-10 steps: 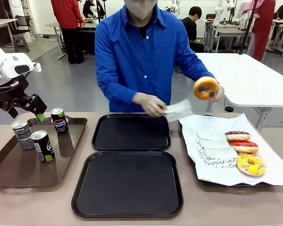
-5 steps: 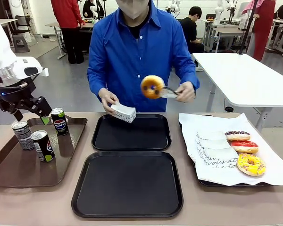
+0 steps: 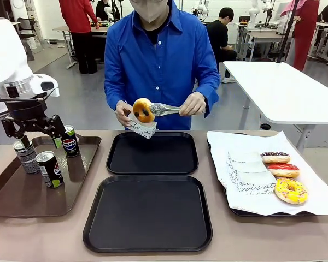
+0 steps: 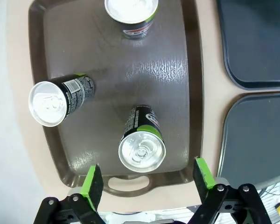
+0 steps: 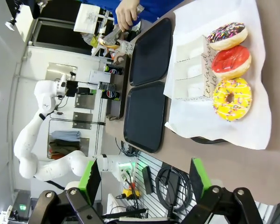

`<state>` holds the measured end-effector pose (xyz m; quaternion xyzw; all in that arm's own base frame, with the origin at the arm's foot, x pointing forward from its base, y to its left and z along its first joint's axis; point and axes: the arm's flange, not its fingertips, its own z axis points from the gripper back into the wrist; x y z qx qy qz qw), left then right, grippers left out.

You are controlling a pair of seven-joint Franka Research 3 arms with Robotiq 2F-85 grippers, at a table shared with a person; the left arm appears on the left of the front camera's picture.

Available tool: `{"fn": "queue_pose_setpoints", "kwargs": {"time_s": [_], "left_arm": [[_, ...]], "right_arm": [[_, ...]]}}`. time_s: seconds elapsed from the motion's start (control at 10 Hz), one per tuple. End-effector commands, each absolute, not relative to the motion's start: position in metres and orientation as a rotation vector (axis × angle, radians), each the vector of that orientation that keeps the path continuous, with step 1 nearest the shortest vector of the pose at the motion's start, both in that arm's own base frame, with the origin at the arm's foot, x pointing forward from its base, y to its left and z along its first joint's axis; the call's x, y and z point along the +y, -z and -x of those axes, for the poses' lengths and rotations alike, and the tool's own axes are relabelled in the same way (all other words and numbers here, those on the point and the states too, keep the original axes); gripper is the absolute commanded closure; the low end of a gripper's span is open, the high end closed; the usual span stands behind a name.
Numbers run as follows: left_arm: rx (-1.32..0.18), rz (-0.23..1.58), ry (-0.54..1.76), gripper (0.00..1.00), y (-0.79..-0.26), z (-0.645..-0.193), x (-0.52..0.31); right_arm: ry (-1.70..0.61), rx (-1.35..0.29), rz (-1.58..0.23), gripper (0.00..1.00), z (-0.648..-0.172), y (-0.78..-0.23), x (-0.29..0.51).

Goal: Set up donuts and drinks on trays.
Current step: Pick up one Pepsi coke and place it on the Flat Tray.

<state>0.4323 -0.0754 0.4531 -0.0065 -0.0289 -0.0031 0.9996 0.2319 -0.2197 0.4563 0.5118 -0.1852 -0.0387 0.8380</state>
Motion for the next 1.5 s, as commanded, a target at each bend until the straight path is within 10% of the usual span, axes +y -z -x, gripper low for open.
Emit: {"fn": "queue_pose_setpoints", "kwargs": {"time_s": [0.0,1.4], "left_arm": [[-0.04,0.053,-0.054,0.0,-0.445,-0.439,-0.073],[-0.037,-0.017,0.028,0.0,-0.389,-0.449,-0.071]], "right_arm": [[0.068,-0.411,-1.098,0.0,-0.233,-0.456,-0.221],[0.068,-0.411,-1.098,0.0,-0.233,-0.456,-0.221]]}}
